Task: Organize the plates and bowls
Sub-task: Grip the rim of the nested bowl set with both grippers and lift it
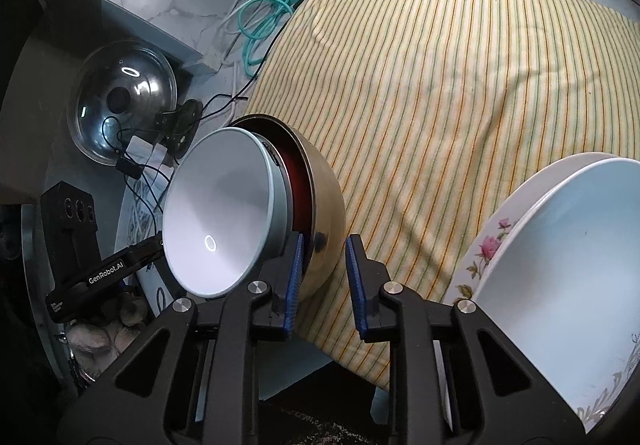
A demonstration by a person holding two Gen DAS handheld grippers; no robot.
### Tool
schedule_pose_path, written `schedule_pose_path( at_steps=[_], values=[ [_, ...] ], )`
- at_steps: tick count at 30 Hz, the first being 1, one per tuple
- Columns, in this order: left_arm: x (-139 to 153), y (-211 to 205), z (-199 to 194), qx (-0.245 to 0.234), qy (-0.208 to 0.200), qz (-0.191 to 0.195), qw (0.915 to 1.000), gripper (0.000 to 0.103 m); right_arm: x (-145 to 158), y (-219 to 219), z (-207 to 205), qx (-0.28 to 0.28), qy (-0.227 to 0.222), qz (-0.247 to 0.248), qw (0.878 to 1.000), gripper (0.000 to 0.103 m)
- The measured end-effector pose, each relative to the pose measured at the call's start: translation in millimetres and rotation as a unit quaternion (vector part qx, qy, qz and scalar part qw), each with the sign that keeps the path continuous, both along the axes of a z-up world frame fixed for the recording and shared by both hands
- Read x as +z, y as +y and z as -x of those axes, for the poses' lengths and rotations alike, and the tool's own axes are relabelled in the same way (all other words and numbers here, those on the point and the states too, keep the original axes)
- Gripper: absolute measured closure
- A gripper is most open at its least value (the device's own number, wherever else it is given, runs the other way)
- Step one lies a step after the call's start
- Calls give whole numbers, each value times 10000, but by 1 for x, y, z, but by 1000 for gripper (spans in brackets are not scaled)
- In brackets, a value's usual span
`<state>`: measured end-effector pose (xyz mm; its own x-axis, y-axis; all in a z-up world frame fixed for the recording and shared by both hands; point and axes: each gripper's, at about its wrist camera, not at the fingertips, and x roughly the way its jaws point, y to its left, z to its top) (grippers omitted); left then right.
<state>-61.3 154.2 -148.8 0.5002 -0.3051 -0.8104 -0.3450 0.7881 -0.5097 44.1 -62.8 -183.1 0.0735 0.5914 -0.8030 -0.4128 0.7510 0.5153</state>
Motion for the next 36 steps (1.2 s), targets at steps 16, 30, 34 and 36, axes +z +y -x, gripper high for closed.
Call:
schedule_pose_path(
  at_steps=[16, 30, 34, 36],
  values=[
    [-1, -3, -2, -140, -157, 127, 9997, 92, 1, -1, -2, 49, 154, -264, 9995, 87],
    [20, -13, -5, -298, -417, -67, 9987, 92, 24, -14, 3, 9, -130, -335, 9994, 86],
    [31, -19, -9, -361, -538, -74, 9979, 91, 34, -23, 5, -37, -198, -379, 9991, 86],
    [36, -22, -11, -406, -592, -72, 9974, 92, 40, -29, 7, -61, -243, -399, 9989, 86]
  ],
)
